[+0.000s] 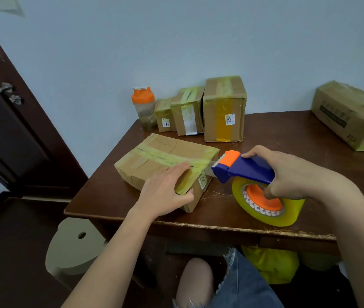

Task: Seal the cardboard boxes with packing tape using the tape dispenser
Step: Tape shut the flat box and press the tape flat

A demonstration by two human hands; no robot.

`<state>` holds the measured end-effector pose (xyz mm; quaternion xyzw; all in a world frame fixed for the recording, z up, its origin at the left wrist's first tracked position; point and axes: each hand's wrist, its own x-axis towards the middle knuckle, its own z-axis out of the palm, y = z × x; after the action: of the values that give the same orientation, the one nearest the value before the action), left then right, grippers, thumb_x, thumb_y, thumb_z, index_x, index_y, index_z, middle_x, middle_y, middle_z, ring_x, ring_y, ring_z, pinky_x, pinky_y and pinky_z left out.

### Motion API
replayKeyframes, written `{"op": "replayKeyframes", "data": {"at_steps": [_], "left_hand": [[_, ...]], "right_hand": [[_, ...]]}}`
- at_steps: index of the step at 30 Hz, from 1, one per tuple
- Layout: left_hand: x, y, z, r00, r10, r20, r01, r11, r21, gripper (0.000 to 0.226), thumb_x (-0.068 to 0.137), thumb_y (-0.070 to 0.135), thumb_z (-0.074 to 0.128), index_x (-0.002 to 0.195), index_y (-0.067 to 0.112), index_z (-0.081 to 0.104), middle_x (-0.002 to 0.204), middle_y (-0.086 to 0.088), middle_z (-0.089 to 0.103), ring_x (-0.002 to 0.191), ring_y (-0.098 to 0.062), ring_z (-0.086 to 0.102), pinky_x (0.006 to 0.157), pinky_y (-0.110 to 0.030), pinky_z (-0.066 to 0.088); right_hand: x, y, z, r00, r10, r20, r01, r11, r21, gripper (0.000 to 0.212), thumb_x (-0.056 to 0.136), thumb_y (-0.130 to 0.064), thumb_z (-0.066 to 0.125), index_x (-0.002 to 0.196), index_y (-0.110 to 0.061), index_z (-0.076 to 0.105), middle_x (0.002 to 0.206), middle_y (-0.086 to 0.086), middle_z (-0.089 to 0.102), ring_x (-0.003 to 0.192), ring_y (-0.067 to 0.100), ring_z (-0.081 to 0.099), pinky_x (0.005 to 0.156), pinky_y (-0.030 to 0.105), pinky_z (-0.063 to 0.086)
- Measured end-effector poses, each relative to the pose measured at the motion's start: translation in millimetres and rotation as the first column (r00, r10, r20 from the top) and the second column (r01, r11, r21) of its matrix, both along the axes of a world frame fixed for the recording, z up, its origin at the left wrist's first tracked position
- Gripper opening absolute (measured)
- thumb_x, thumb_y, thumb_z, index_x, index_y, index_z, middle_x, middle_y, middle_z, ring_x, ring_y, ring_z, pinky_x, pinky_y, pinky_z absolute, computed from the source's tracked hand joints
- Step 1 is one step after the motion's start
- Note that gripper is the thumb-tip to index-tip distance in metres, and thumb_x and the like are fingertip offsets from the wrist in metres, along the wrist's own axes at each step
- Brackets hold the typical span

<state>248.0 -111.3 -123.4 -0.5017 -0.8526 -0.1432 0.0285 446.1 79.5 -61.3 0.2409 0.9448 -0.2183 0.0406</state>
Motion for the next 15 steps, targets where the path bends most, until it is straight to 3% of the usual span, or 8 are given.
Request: {"op": "replayKeyframes", "data": {"at_steps": [3, 5, 7, 10, 13, 15], "left_hand": [[4.2, 7.4, 3.3, 0.998, 0.02, 0.051, -0.019, 0.999, -0.029, 0.083, 0.087, 0.05, 0.057, 0.154, 0.031, 0.013, 0.16, 0.01, 0.016, 0.128, -0.015, 0.045, 0.085, -0.024, 0.044], [9.7, 13.4, 3.0, 1.0, 0.026, -0.004, -0.027, 0.996, -0.085, 0.083, 0.091, 0.058, 0.05, 0.156, 0.031, 0.005, 0.163, 0.011, 0.003, 0.14, -0.017, 0.033, 0.103, -0.035, 0.042], [12.4, 18.8, 2.7, 0.998, 0.032, -0.051, -0.041, 0.98, -0.194, 0.079, 0.095, 0.061, 0.042, 0.157, 0.031, 0.004, 0.164, 0.01, 0.002, 0.147, -0.012, 0.016, 0.116, -0.038, 0.025], [13.6, 27.3, 7.2, 0.996, 0.086, -0.002, -0.084, 0.969, -0.232, 0.075, 0.097, 0.051, 0.049, 0.157, 0.03, 0.009, 0.164, 0.01, 0.008, 0.149, -0.013, 0.014, 0.116, -0.037, 0.028], [17.6, 35.7, 3.5, 0.998, 0.043, -0.047, -0.052, 0.972, -0.231, 0.08, 0.096, 0.047, 0.052, 0.157, 0.027, 0.003, 0.164, 0.008, -0.001, 0.15, -0.013, 0.004, 0.12, -0.037, 0.01], [15.8, 37.6, 0.8, 1.0, 0.019, -0.019, -0.023, 0.973, -0.23, 0.077, 0.098, 0.041, 0.05, 0.156, 0.03, 0.0, 0.163, 0.011, -0.004, 0.15, -0.011, 0.001, 0.121, -0.038, 0.011]], "right_hand": [[-3.9, 1.1, -1.6, 1.0, 0.004, 0.002, -0.004, 1.0, 0.015, 0.088, 0.072, -0.01, 0.078, 0.136, -0.043, 0.027, 0.115, -0.002, 0.044, 0.082, 0.01, 0.053, 0.058, 0.019, 0.04], [-7.1, 0.9, -2.9, 1.0, 0.009, 0.001, -0.009, 0.999, 0.038, 0.087, 0.073, -0.011, 0.077, 0.135, -0.045, 0.027, 0.116, -0.002, 0.045, 0.084, 0.012, 0.054, 0.062, 0.021, 0.044], [-9.9, 1.6, -4.5, 1.0, 0.011, 0.0, -0.011, 0.998, 0.058, 0.085, 0.073, -0.013, 0.076, 0.135, -0.045, 0.027, 0.116, -0.002, 0.045, 0.084, 0.012, 0.055, 0.063, 0.022, 0.045], [-11.9, 2.4, -5.9, 1.0, 0.009, 0.001, -0.009, 0.997, 0.072, 0.083, 0.074, -0.014, 0.075, 0.134, -0.046, 0.027, 0.114, -0.003, 0.045, 0.083, 0.011, 0.054, 0.06, 0.021, 0.042], [-11.6, 3.9, -6.8, 1.0, 0.012, 0.004, -0.012, 0.997, 0.081, 0.084, 0.074, -0.015, 0.075, 0.134, -0.047, 0.026, 0.116, -0.003, 0.045, 0.084, 0.013, 0.055, 0.063, 0.022, 0.046], [-10.5, 4.6, -7.3, 1.0, 0.011, 0.004, -0.011, 0.997, 0.074, 0.083, 0.074, -0.015, 0.075, 0.133, -0.048, 0.026, 0.117, -0.002, 0.045, 0.085, 0.013, 0.055, 0.064, 0.023, 0.046]]}}
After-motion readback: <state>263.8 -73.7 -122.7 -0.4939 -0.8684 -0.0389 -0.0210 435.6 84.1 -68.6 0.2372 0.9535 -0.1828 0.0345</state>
